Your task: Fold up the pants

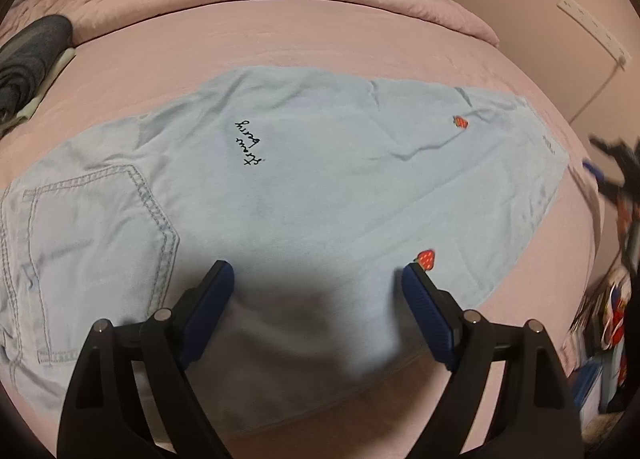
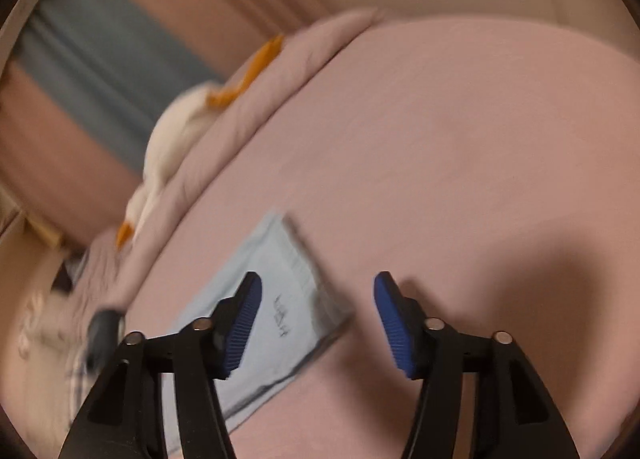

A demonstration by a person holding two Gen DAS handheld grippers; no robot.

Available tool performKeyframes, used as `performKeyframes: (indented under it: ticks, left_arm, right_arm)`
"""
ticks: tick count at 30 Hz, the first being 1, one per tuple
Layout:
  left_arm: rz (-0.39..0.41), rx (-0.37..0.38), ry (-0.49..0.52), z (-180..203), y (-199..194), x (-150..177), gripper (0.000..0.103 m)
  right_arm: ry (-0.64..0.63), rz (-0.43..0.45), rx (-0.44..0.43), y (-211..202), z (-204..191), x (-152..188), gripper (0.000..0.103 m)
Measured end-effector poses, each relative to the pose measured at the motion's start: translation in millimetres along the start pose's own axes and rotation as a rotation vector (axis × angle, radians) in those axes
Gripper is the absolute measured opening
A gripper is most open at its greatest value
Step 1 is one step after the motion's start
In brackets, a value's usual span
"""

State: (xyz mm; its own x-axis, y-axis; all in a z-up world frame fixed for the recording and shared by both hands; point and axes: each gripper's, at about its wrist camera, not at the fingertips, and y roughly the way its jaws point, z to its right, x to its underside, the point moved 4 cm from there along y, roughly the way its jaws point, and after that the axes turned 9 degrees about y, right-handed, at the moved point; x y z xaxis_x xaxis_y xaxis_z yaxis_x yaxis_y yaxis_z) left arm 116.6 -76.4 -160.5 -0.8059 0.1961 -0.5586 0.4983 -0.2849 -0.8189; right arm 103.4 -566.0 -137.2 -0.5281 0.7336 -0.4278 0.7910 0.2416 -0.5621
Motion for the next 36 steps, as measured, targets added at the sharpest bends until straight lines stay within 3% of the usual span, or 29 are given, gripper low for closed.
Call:
performKeyframes:
  ticks: [4, 8, 14, 16, 18, 21, 25, 27, 29, 33, 36]
  left_arm:
    - [0.046, 0.107, -0.045, 11, -11, -12, 0.085]
    - [0.092, 0.245, -0.06, 33, -15, -32, 0.085]
    - [0.099, 0.363, -0.162, 44, 9, -56, 0.085]
    - [0.063, 0.373, -0.237, 39, 23, -58, 0.085]
    - [0.026, 0.373, -0.286, 32, 35, -51, 0.078]
    - [0.042, 0.399, -0.294, 27, 34, -50, 0.076]
    - [0.057, 0.464, -0.309, 28, 27, -54, 0.077]
    - [0.107, 0.533, -0.296, 40, 15, -61, 0.087]
    - [0.141, 0.604, -0.297, 49, 5, -66, 0.095]
    - [0.185, 0.722, -0.326, 54, -4, -75, 0.098]
    - [0.149, 0.786, -0.392, 48, 9, -71, 0.099]
  right_arm:
    - [0.09, -0.085, -0.072, -14, 19, 21, 0.06]
    - [0.095, -0.205, -0.084, 12, 6, 60, 0.06]
    - [0.067, -0.185, -0.044, 59, -32, 43, 0.06]
    - [0.03, -0.151, -0.021, 58, -29, 34, 0.053]
    - [0.027, -0.11, 0.0, 64, -30, 30, 0.028]
    - [0.061, -0.068, 0.02, 64, -30, 29, 0.009]
    - [-0.196, 0.015, 0.045, 42, -77, 40, 0.007]
    - [-0.383, 0.032, 0.021, 32, -120, 58, 0.007]
    - [-0.562, 0.03, 0.006, 26, -161, 89, 0.008]
    - [-0.776, -0.018, -0.057, 27, -209, 158, 0.008]
    - [-0.895, -0.071, -0.085, 35, -228, 213, 0.008]
